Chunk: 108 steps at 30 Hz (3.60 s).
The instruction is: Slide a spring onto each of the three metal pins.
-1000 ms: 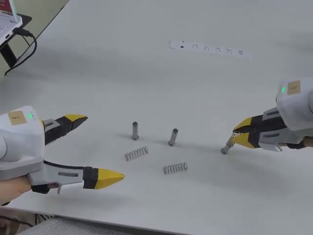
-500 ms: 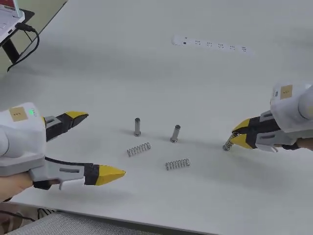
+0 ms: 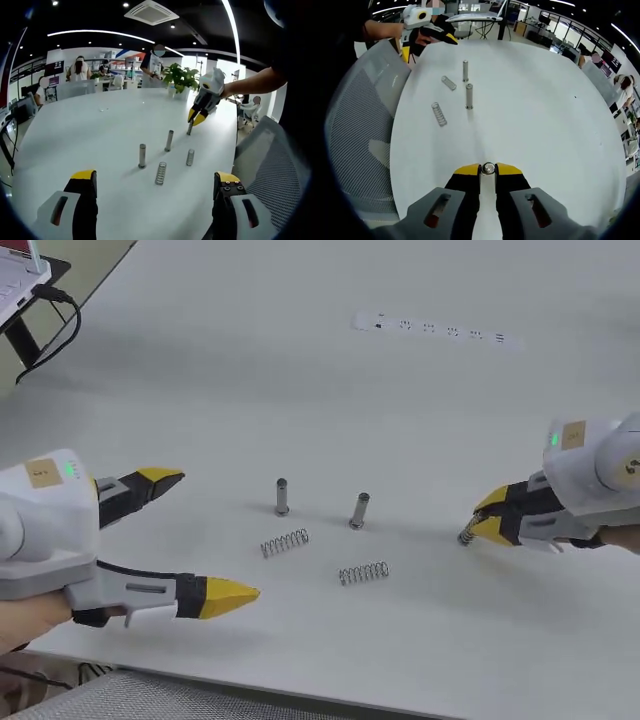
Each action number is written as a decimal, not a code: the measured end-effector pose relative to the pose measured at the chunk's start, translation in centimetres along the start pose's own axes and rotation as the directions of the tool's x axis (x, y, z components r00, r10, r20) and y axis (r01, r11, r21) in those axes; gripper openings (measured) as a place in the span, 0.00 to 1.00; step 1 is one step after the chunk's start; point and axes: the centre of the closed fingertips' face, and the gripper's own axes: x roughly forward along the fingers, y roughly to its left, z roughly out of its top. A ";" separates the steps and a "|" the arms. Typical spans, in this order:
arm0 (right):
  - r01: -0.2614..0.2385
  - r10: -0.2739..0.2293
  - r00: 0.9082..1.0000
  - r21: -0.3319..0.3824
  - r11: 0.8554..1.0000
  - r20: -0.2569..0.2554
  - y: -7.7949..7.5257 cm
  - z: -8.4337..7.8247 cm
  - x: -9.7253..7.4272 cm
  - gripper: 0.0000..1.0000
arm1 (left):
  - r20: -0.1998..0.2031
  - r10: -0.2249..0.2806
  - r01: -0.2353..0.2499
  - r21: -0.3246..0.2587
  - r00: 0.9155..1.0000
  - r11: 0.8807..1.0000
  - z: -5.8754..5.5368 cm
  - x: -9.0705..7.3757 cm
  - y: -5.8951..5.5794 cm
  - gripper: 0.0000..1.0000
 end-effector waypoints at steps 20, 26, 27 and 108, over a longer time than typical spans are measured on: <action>0.013 -0.021 0.998 0.113 0.993 0.066 -0.4 0.9 -0.5 0.20 | 0.001 0.006 -0.006 0.005 1.000 1.000 0.4 -0.3 0.2 0.94; 0.038 -0.055 0.994 0.166 0.985 0.098 -0.5 0.7 -1.2 0.26 | -0.007 0.010 -0.010 0.015 1.000 1.000 0.5 -0.3 0.4 0.95; 0.035 -0.056 0.993 0.186 0.982 0.107 -0.4 0.6 -1.4 0.27 | -0.005 0.010 -0.010 0.018 1.000 1.000 0.6 -0.3 0.4 0.95; -0.113 0.128 0.979 -0.100 0.989 0.156 7.8 6.5 -0.2 0.30 | -0.018 -0.037 0.038 0.035 0.999 0.999 1.2 -0.4 -0.7 0.93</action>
